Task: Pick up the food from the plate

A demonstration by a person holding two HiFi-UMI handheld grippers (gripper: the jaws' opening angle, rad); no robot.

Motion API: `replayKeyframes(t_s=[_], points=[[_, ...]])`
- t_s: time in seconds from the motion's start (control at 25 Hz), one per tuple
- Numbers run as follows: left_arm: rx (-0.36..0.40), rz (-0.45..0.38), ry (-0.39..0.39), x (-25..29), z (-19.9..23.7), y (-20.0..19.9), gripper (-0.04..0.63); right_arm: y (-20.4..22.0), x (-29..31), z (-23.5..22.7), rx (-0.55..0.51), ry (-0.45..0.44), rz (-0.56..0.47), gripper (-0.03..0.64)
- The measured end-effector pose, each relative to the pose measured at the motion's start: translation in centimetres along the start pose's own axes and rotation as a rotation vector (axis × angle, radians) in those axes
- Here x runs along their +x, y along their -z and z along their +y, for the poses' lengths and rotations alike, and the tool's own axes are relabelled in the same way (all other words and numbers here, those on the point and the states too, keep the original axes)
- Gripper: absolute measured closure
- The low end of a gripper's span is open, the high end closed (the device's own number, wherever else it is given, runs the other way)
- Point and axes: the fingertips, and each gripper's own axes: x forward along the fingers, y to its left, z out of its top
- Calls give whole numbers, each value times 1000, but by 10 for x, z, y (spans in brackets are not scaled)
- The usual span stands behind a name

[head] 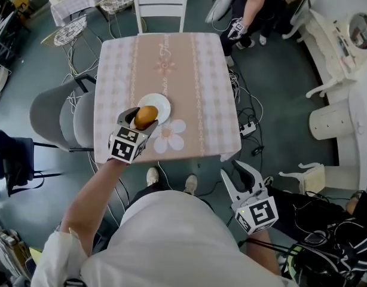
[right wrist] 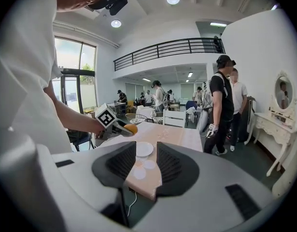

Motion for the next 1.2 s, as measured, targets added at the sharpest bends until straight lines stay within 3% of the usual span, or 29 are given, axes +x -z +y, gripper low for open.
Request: replayKeyframes(t_s=[0.64,1.2], points=[[-64,-232,-6,-148,-90,-74,273,-18,31,16,-88,-244,-52,486],[-69,-254,22,-172,-121,-78,273,-33,40,12,-128,-277,-56,548]])
